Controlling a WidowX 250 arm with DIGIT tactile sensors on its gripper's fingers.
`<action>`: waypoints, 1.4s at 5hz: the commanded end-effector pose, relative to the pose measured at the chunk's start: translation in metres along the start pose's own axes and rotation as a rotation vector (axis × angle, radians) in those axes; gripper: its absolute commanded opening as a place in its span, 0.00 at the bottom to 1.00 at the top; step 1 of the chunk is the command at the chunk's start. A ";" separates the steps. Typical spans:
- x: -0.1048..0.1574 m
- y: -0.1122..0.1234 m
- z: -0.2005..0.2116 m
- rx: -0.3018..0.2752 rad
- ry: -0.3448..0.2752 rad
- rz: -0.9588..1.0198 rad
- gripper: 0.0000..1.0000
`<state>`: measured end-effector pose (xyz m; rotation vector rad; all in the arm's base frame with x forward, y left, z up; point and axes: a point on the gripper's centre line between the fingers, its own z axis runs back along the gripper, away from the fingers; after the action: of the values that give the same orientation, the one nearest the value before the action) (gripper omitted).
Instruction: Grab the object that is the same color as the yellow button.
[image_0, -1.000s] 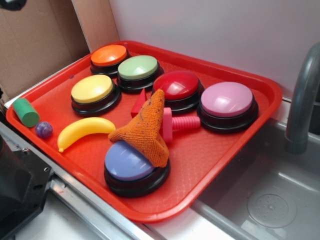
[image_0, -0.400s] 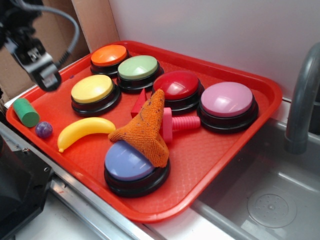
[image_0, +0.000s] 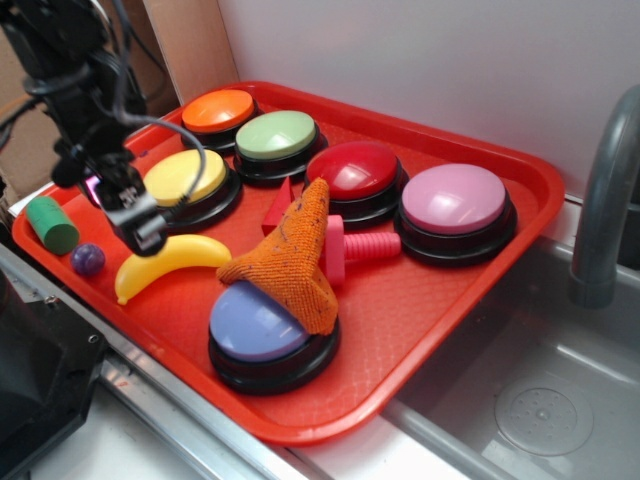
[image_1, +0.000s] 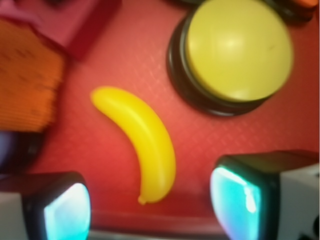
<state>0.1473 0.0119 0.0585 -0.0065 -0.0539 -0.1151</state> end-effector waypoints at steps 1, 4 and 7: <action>0.006 0.005 -0.034 -0.005 -0.027 -0.001 1.00; 0.007 0.000 -0.030 0.066 -0.034 0.082 0.00; 0.032 0.001 0.075 -0.013 -0.018 0.330 0.00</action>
<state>0.1694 0.0092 0.1272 -0.0303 -0.0283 0.2297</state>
